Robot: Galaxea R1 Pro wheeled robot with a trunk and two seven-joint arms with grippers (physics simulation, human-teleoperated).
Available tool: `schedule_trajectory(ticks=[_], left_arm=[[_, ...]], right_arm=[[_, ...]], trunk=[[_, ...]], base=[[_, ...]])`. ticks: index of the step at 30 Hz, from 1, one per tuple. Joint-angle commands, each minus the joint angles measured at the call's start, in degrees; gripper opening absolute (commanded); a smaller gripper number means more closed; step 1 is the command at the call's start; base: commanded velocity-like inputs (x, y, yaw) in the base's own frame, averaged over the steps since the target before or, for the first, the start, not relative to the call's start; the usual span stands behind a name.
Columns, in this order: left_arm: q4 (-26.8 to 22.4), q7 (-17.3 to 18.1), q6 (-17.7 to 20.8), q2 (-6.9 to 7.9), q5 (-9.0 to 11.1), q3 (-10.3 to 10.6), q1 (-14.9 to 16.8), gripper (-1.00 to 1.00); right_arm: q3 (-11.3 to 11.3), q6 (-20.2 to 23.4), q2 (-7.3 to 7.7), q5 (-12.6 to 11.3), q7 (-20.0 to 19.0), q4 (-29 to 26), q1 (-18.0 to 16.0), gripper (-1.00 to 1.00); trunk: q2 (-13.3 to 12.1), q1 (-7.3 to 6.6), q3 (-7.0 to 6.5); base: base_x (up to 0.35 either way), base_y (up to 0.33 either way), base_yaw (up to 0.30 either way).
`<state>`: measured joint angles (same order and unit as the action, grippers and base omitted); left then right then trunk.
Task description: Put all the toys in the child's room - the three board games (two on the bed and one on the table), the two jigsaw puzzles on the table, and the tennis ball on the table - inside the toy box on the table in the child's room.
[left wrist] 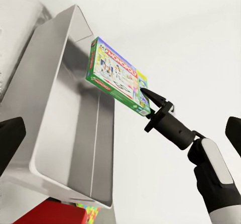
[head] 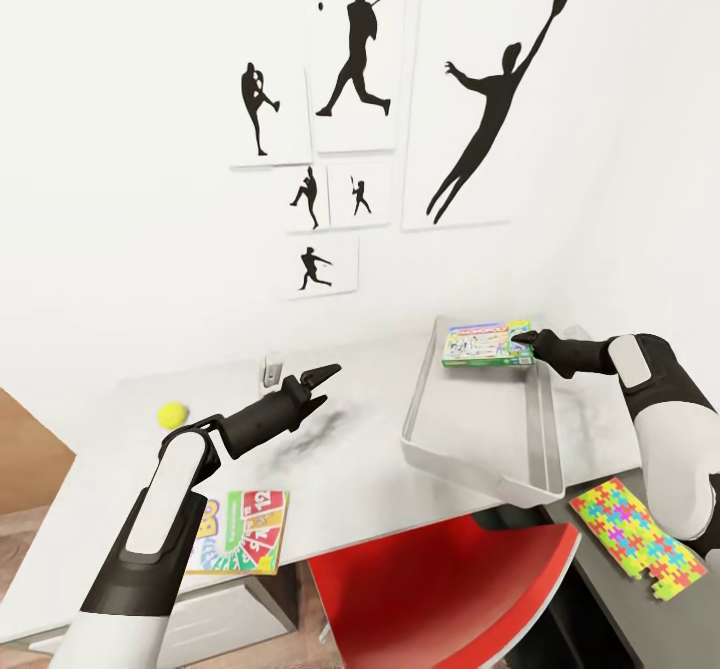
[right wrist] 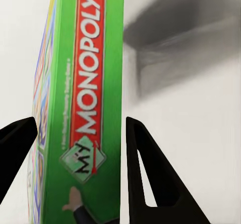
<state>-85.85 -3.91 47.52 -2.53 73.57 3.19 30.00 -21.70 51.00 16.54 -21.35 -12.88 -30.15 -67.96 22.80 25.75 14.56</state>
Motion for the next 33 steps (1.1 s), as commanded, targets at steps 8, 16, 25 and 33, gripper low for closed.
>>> schedule_trajectory(ticks=[8,16,25,33], left_arm=[[0.0,-0.4,0.2,0.04,0.5,0.0,0.1,1.0],[0.0,-0.4,0.2,0.02,0.5,0.0,0.1,1.0],[0.0,-0.4,0.2,-0.01,0.5,0.0,0.1,1.0],[0.0,-0.4,0.2,0.04,0.5,0.1,0.1,1.0]], right_arm=[[-0.4,0.2,-0.02,0.4,-0.7,0.0,-0.1,-1.0],[-0.4,0.2,-0.02,0.3,-0.7,0.0,-0.1,-1.0],[-0.4,0.2,0.02,0.3,-0.7,-0.1,-0.1,-1.0],[-0.4,0.2,0.07,0.2,-0.7,0.0,-0.1,-1.0]], trunk=[[0.1,0.03,0.81],[0.1,0.03,1.09],[0.1,0.03,1.36],[0.1,0.03,1.96]], base=[[0.0,0.0,0.0],[0.0,0.0,0.0],[0.0,0.0,0.0],[0.0,0.0,0.0]])
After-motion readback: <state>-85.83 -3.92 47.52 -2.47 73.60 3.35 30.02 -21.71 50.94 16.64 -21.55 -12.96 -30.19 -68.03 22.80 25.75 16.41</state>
